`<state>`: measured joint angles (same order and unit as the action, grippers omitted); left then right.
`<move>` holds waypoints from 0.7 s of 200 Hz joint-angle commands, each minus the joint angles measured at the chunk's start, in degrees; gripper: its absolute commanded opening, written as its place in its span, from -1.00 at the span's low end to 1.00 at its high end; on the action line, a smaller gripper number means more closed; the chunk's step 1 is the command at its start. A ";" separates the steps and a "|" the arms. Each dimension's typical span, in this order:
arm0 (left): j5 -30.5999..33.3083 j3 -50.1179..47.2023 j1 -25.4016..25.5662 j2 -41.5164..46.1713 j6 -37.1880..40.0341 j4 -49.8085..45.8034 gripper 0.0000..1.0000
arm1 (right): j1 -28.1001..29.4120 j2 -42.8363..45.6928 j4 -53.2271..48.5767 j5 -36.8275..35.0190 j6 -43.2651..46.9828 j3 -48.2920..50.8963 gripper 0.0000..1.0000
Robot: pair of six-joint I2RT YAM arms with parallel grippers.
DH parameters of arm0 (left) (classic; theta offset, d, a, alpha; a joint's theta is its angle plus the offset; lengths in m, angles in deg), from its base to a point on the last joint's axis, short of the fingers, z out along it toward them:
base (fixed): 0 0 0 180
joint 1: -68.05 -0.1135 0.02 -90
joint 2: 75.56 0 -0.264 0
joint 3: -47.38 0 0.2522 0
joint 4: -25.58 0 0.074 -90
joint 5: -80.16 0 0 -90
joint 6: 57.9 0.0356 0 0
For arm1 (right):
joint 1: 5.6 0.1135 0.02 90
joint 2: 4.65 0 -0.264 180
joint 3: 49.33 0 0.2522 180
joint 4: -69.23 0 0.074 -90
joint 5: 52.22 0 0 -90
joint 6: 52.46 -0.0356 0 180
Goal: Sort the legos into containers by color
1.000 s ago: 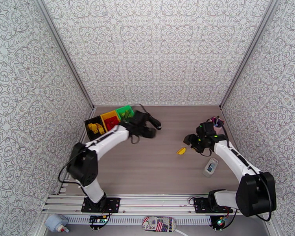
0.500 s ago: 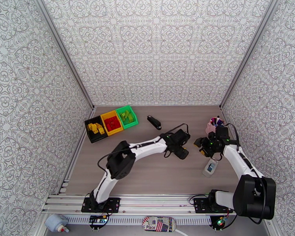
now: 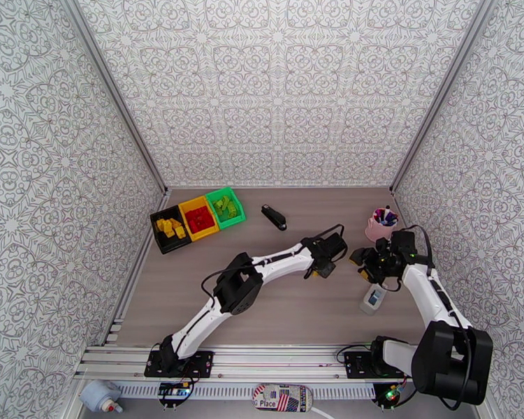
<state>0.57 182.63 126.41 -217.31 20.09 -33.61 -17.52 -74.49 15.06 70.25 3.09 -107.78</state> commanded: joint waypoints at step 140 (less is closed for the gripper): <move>-9.99 -37.15 -21.23 33.35 -14.24 15.67 -0.52 | 35.10 -2.94 13.49 -9.61 -14.56 -3.64 0.22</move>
<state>-5.79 152.62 112.19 -192.26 11.04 -23.52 8.01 -72.15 22.61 66.73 -5.90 -106.30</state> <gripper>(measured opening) 0.280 0.608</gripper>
